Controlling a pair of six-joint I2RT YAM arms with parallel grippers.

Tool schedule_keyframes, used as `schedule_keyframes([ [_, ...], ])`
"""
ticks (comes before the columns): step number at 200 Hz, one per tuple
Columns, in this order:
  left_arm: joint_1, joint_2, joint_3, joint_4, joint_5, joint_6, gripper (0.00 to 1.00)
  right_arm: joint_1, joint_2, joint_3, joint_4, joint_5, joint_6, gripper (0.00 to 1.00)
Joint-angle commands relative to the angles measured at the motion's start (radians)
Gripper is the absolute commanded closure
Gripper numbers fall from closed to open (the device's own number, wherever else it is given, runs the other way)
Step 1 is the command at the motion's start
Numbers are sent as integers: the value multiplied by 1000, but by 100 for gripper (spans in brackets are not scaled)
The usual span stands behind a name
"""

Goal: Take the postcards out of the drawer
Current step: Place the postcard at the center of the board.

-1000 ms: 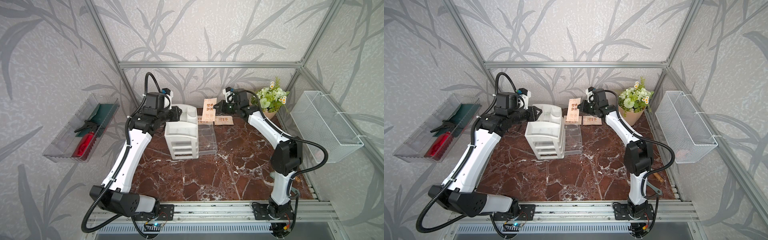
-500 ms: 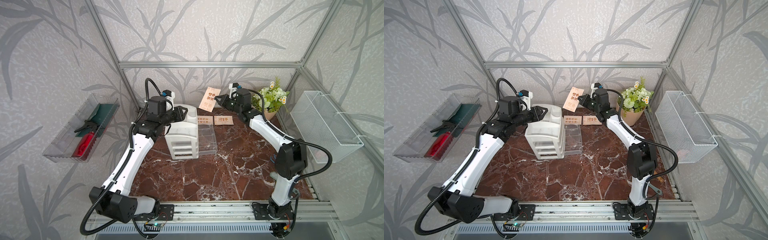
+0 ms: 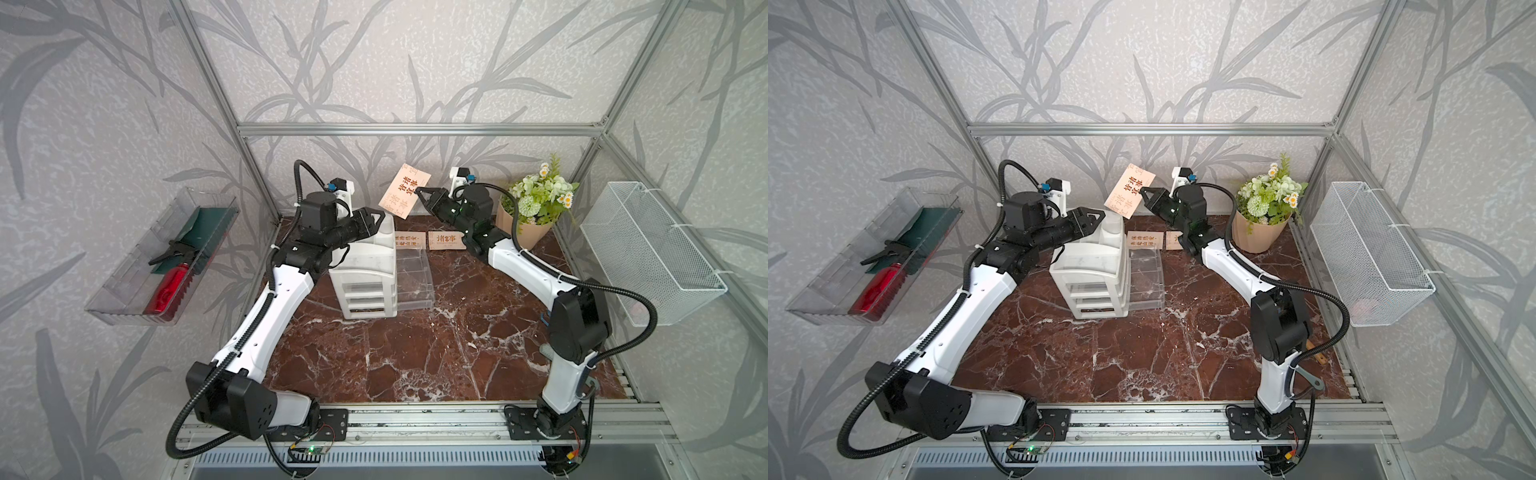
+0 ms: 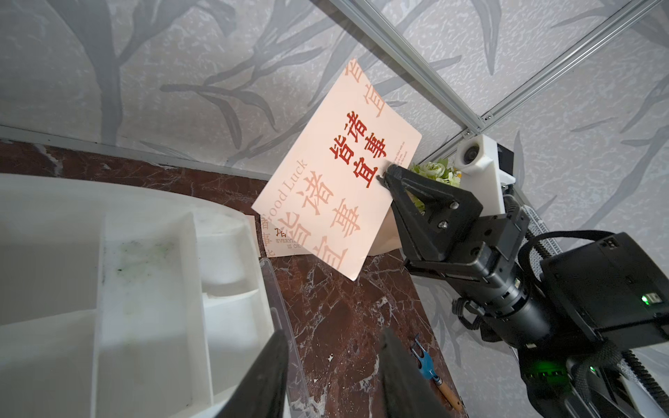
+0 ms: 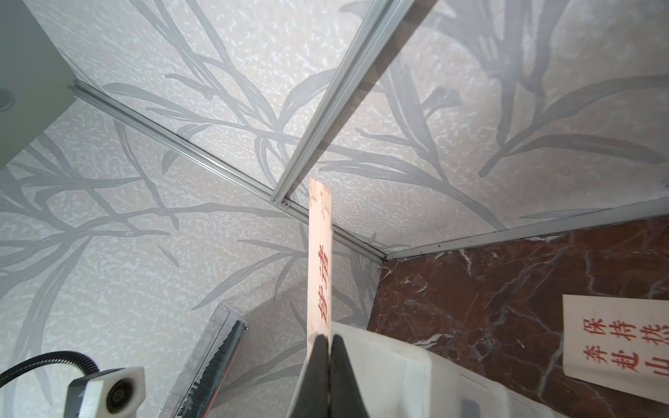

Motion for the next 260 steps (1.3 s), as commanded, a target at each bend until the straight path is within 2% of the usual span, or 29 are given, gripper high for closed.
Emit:
schedule_keyframes([
  [1, -4, 9, -5, 54, 4, -37, 58, 24, -22, -14, 124, 14, 55, 99],
  [66, -3, 14, -1, 61, -4, -41, 57, 58, -41, -73, 213, 3, 112, 99],
  [136, -2, 4, -17, 53, -10, -39, 56, 61, -64, -150, 366, 48, 156, 99],
  [260, 14, -7, -29, 129, 16, -52, 56, 106, -61, -205, 471, 22, 260, 99],
])
